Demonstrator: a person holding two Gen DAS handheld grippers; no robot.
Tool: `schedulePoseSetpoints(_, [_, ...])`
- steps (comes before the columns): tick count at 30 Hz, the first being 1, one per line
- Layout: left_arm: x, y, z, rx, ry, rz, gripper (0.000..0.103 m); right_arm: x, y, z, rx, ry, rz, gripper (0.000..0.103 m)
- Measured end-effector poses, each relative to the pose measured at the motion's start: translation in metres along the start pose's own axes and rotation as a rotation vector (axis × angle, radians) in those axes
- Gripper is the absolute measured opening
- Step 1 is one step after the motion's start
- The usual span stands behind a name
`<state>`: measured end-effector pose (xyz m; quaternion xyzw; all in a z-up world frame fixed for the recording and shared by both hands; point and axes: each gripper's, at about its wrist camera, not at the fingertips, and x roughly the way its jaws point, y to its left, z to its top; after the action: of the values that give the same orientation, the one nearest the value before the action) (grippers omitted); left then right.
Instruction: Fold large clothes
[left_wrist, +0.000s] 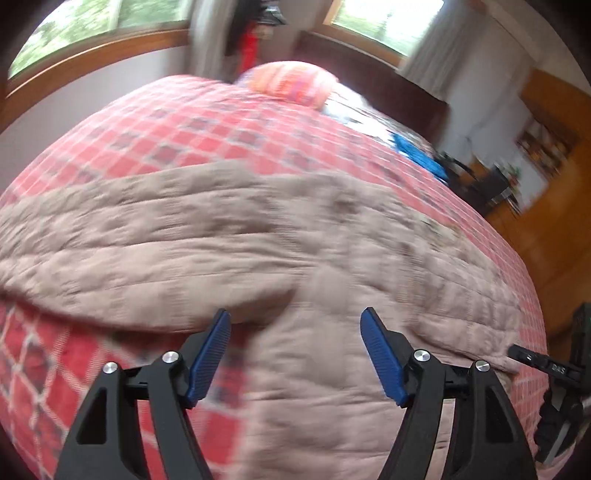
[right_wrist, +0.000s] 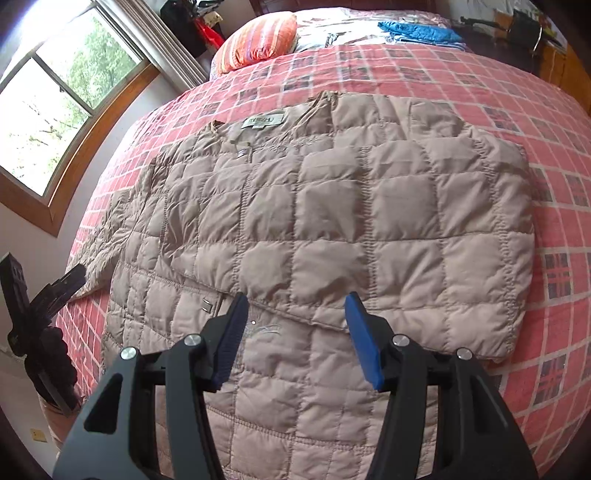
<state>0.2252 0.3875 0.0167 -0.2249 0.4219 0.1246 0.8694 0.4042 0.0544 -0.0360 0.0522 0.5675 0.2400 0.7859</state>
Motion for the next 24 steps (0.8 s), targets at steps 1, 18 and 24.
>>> schedulePoseSetpoints(1, [-0.003,0.022,0.0,-0.037,-0.005,0.032,0.073,0.004,0.003,0.001,0.0,0.008,0.002,0.056])
schedulePoseSetpoints(18, [-0.015,0.246,0.006,-0.536,-0.069,0.129,0.072,0.052,0.033,0.01,-0.065,0.077,-0.068,0.055])
schedulePoseSetpoints(24, [-0.007,0.256,0.012,-0.554,-0.086,0.159,0.059,0.056,0.031,0.008,-0.073,0.081,-0.074,0.055])
